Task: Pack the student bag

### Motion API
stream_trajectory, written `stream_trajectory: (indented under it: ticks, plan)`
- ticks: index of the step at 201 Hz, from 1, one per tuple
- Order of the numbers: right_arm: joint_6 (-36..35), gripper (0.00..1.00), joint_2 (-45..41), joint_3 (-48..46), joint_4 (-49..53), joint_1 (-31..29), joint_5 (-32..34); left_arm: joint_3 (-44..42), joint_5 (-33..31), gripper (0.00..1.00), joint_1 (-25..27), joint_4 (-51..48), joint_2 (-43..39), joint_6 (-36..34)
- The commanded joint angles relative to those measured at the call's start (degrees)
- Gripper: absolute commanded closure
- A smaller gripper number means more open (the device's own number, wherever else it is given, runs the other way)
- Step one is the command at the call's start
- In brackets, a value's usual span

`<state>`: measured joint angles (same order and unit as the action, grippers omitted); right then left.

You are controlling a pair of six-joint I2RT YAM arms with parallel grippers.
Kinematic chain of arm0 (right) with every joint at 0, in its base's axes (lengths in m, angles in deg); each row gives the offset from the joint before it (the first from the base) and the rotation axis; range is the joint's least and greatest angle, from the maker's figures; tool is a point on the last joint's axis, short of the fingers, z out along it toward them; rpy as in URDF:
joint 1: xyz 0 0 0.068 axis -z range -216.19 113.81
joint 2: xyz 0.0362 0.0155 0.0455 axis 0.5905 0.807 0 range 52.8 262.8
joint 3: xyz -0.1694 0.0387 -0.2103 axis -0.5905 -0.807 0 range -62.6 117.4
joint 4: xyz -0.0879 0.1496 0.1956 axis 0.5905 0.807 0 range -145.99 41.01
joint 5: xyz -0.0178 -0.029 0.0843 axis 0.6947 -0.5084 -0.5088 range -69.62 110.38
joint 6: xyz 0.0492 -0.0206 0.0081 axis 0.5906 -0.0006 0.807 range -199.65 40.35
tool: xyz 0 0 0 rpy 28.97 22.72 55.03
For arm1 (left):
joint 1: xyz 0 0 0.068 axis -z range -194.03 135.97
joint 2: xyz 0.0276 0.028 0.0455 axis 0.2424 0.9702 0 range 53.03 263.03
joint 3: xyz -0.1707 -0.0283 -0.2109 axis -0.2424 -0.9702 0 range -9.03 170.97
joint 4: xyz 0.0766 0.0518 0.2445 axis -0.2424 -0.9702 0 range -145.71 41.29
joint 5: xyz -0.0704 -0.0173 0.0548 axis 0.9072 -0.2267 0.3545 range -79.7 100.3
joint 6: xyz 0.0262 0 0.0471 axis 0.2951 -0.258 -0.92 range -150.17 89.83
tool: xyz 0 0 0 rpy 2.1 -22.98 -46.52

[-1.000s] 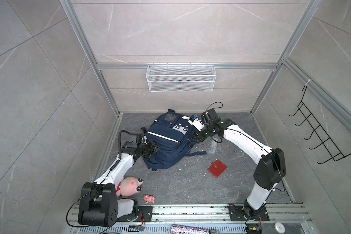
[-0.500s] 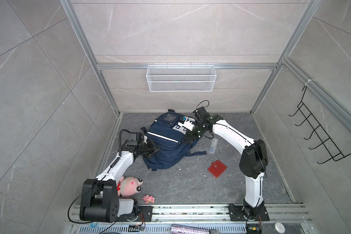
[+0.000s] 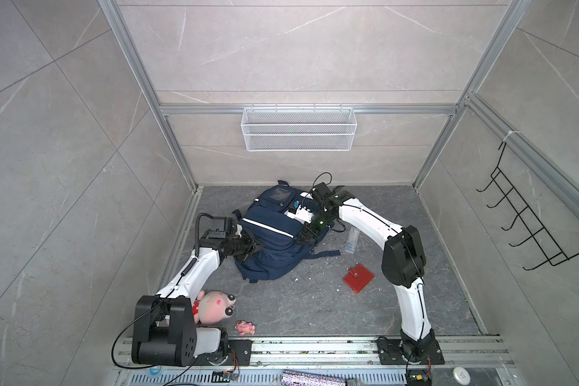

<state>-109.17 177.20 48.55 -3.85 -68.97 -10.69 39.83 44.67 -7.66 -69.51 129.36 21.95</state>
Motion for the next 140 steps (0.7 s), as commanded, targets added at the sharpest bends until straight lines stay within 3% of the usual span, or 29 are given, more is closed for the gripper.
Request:
stream_trajectory:
  ticks: [1,24,82,140]
  plan:
    - [0.4,0.24,2.0,0.6,0.8,-1.7,-1.5,0.6,3.9,1.00,0.4,1.3,-0.9,-1.3]
    - [0.5,0.40,2.2,-0.1,0.2,-2.6,-1.9,-0.3,3.8,1.00,0.4,2.3,-1.2,-0.7]
    - [0.9,0.48,3.4,-1.3,0.2,-3.9,-2.9,-1.3,4.4,1.00,0.8,3.6,-1.9,0.0]
    - [2.8,0.76,1.4,-6.1,-3.7,-4.5,-0.3,-2.4,4.7,1.00,1.3,4.6,-1.7,1.3]
